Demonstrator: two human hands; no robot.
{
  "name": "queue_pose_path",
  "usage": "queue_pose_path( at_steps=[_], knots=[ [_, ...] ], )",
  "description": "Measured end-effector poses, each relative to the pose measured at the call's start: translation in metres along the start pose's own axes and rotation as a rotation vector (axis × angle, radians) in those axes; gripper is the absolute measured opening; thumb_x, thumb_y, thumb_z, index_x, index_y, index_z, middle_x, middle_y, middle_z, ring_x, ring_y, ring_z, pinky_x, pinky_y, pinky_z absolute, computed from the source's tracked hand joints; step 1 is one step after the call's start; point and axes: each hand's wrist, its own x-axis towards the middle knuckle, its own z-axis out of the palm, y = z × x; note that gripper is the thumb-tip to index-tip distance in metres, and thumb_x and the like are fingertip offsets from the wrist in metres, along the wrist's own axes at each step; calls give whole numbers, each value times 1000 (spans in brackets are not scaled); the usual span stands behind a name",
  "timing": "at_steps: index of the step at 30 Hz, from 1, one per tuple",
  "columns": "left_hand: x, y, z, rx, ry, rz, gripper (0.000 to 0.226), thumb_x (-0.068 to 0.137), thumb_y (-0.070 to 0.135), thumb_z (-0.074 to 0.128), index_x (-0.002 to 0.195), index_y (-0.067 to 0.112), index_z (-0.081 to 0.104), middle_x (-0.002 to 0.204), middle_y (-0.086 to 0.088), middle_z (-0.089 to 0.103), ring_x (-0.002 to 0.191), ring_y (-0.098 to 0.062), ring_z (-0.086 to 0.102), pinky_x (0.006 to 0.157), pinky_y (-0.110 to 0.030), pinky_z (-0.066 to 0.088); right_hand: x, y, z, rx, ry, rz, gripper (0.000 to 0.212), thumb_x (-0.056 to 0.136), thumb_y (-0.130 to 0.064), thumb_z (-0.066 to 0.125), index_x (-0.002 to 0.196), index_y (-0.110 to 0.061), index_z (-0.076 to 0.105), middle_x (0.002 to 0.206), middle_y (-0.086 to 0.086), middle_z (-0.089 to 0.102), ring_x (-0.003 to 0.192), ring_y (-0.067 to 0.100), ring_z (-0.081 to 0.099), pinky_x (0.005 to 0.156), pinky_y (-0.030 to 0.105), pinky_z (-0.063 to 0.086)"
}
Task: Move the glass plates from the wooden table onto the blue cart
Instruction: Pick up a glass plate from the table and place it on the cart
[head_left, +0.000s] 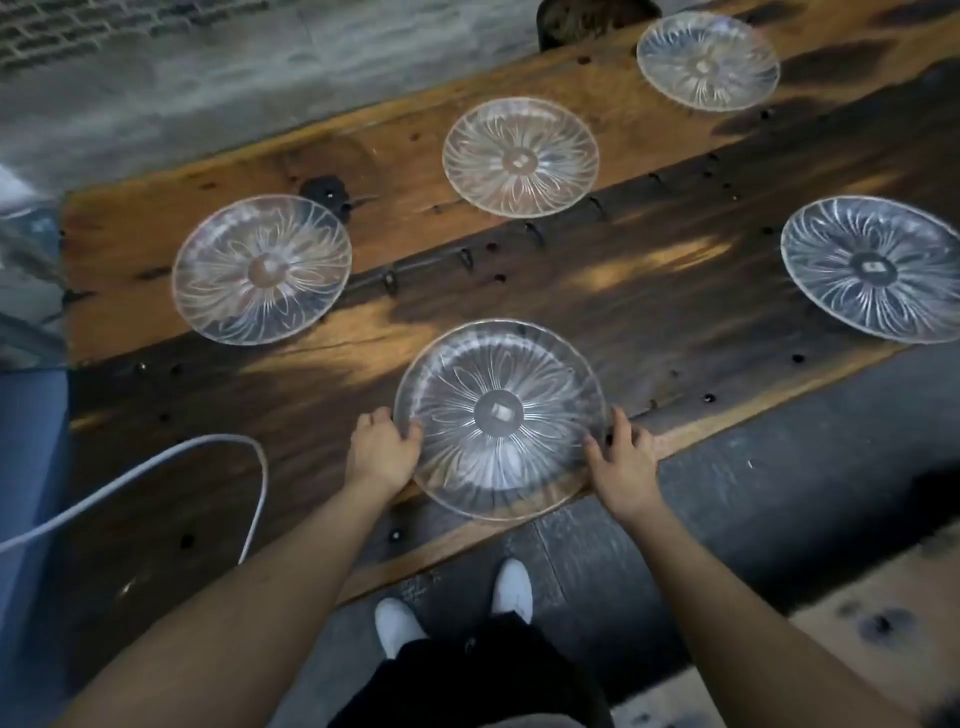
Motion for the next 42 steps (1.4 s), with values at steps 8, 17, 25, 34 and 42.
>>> queue_pose_path(
  at_steps=[8,17,25,34,42],
  knots=[
    [7,-6,15,-145,90,-107,31,94,20,57,117,0,61,112,-20,69,119,-35,55,98,-35,41,7,0,-2,-100,19,-31,28,94,-14,58,111,9,55,107,30,60,110,42,50,89,39,34],
    [3,-21,-1,-267,146,-168,19,94,10,54,109,8,66,115,-13,68,116,-29,59,101,-29,42,15,-17,1,-46,21,-16,22,89,-3,56,109,7,59,113,26,64,109,40,58,91,37,44],
    [-9,-62,-74,-344,292,-239,20,93,13,57,110,7,66,112,-13,71,113,-31,63,101,-33,47,23,-111,11,-3,-18,-244,23,89,-2,52,110,7,60,108,26,66,108,40,60,91,40,47],
    [-43,-160,-172,-441,554,-390,21,93,15,59,111,10,66,113,-12,72,112,-30,63,100,-33,48,-11,-260,66,-19,-122,-485,30,89,-7,57,117,1,61,113,20,67,110,34,61,85,27,42],
    [-82,-281,-260,-475,718,-459,25,93,15,55,112,8,69,112,-11,74,115,-31,63,102,-32,43,-90,-389,148,19,-223,-690,11,89,0,54,97,-4,61,91,17,68,90,35,66,85,38,52]
  ],
)
